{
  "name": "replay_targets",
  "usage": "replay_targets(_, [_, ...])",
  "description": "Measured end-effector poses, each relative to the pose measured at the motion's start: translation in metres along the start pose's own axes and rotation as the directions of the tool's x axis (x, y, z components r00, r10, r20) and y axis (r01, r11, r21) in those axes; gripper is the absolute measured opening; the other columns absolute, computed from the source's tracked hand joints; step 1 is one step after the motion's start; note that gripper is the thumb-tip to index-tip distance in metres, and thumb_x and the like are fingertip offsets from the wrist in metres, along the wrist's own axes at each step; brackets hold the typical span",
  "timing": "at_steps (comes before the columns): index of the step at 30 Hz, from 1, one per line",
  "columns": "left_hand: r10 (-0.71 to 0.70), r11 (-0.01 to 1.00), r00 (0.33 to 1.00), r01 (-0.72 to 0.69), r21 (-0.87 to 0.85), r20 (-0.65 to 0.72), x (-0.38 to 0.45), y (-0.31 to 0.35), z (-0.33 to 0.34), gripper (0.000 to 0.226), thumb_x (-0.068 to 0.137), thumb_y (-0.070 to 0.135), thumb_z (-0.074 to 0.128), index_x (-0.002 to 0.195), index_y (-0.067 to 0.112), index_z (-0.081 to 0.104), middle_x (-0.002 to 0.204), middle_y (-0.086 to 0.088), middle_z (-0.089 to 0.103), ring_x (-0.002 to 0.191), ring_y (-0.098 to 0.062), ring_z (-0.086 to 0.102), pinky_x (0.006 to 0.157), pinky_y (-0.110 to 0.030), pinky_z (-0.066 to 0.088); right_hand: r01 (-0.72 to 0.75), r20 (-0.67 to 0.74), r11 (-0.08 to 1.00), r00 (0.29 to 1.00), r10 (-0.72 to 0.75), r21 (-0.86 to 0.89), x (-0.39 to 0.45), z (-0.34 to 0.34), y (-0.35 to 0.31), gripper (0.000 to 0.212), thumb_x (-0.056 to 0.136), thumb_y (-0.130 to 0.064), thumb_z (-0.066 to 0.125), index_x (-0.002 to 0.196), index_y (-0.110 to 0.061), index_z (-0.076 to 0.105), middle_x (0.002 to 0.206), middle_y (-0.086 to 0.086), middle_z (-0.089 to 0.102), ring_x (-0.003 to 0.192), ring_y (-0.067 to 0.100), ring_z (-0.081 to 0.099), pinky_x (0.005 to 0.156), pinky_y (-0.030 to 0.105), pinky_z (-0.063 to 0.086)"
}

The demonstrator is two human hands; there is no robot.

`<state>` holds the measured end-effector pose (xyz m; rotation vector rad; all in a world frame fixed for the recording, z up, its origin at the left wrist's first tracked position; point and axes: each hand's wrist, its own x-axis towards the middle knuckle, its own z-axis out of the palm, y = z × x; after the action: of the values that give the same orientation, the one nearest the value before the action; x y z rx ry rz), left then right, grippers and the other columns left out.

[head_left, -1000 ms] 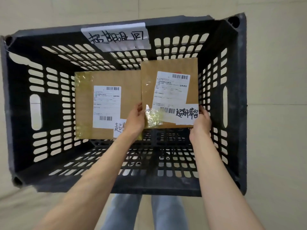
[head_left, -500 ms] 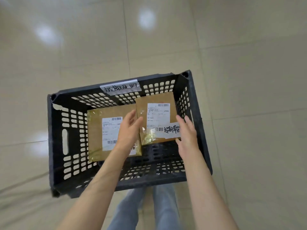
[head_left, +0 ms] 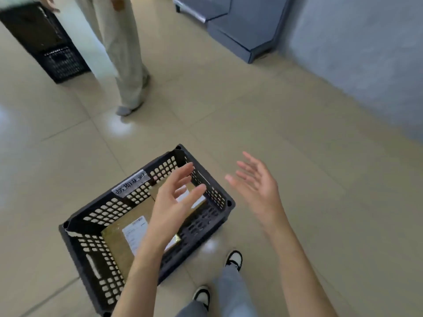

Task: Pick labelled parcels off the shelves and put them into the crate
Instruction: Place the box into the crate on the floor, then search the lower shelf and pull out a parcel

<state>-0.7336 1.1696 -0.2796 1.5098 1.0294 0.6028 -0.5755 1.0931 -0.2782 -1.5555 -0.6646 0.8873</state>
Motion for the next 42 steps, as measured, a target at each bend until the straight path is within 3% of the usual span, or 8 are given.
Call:
replay_targets(4, [0.174, 0.964, 0.958, -0.213, 0.162, 0.226, -0.02, 0.062, 0.044, 0.048, 0.083, 0.029, 0.067, 0.127, 0.034, 0.05, 0.121, 0.019, 0.057, 0.111, 0.003, 0.053, 0.097, -0.028, 0.044, 0.076, -0.219, 0.997, 0.973, -0.076, -0.011, -0.053, -0.062, -0.032, 0.046, 0.076, -0.016, 0.076, 0.108, -0.042, 0.054, 0.111, -0.01, 0.061, 0.099, -0.002, 0.058, 0.086, 0.01, 0.047])
replay_targets(8, [0.334, 0.85, 0.836, -0.467, 0.245, 0.434, -0.043, 0.118, 0.116, 0.049, 0.082, 0.027, 0.068, 0.129, 0.028, 0.05, 0.118, 0.013, 0.06, 0.109, -0.003, 0.055, 0.094, -0.023, 0.041, 0.109, -0.465, 0.993, 0.877, -0.119, -0.047, -0.113, -0.142, -0.049, 0.044, 0.075, -0.015, 0.076, 0.101, -0.044, 0.055, 0.103, -0.015, 0.06, 0.097, 0.002, 0.058, 0.093, 0.021, 0.044])
replay_targets(15, [0.506, 0.531, 0.445, -0.836, 0.14, 0.738, -0.123, 0.18, 0.3, 0.047, 0.083, 0.031, 0.065, 0.127, 0.028, 0.051, 0.121, 0.012, 0.059, 0.114, -0.008, 0.052, 0.09, -0.021, 0.036, 0.1, -0.806, 0.991, 0.577, -0.133, -0.092, -0.243, -0.309, -0.039, 0.046, 0.075, -0.015, 0.077, 0.106, -0.039, 0.054, 0.104, -0.012, 0.06, 0.099, 0.003, 0.057, 0.087, 0.009, 0.04])
replay_targets(21, [0.466, 0.407, 0.091, -0.905, -0.122, 0.88, -0.255, 0.2, 0.49, 0.044, 0.082, 0.029, 0.065, 0.124, 0.023, 0.055, 0.12, 0.004, 0.061, 0.113, -0.015, 0.055, 0.093, -0.029, 0.041, 0.031, -0.966, 0.998, 0.251, -0.06, -0.054, -0.404, -0.453, -0.009, 0.043, 0.078, -0.012, 0.073, 0.114, -0.028, 0.055, 0.109, -0.01, 0.058, 0.11, 0.01, 0.055, 0.096, 0.021, 0.039])
replay_targets(27, [0.414, 0.373, -0.185, -0.859, -0.351, 0.891, -0.394, 0.212, 0.641, 0.043, 0.083, 0.027, 0.064, 0.125, 0.024, 0.055, 0.124, 0.003, 0.059, 0.117, -0.016, 0.051, 0.094, -0.022, 0.034, -0.105, -0.994, 0.994, -0.113, 0.009, 0.021, -0.578, -0.55, 0.019, 0.046, 0.082, -0.03, 0.069, 0.125, -0.032, 0.052, 0.129, -0.009, 0.051, 0.119, 0.009, 0.046, 0.094, 0.025, 0.034])
replay_targets(32, [0.327, 0.37, -0.346, -0.809, -0.456, 0.879, -0.47, 0.205, 0.725, 0.046, 0.084, 0.029, 0.063, 0.128, 0.022, 0.053, 0.128, 0.002, 0.057, 0.122, -0.018, 0.045, 0.095, -0.02, 0.028, -0.08, -0.919, 0.984, -0.378, 0.117, 0.158, -0.665, -0.589, 0.055, 0.042, 0.083, -0.032, 0.069, 0.121, -0.033, 0.052, 0.129, -0.009, 0.05, 0.124, 0.016, 0.046, 0.096, 0.035, 0.041])
replay_targets(38, [0.206, 0.385, -0.479, -0.762, -0.521, 0.853, -0.523, 0.182, 0.828, 0.048, 0.083, 0.03, 0.066, 0.128, 0.021, 0.053, 0.129, -0.003, 0.055, 0.123, -0.021, 0.045, 0.1, -0.028, 0.034, 0.019, -0.81, 0.948, -0.513, 0.282, 0.318, -0.702, -0.628, 0.113, 0.048, 0.082, -0.031, 0.071, 0.126, -0.029, 0.052, 0.138, 0.001, 0.047, 0.125, 0.021, 0.046, 0.09, 0.029, 0.038])
replay_targets(42, [0.095, 0.451, -0.531, -0.731, -0.512, 0.842, -0.551, 0.165, 0.907, 0.049, 0.082, 0.03, 0.068, 0.128, 0.02, 0.053, 0.132, -0.006, 0.051, 0.127, -0.024, 0.041, 0.105, -0.036, 0.034, 0.22, -0.711, 0.895, -0.547, 0.442, 0.387, -0.71, -0.668, 0.144, 0.058, 0.082, -0.027, 0.071, 0.134, -0.023, 0.046, 0.143, 0.004, 0.042, 0.132, 0.023, 0.04, 0.093, 0.033, 0.037])
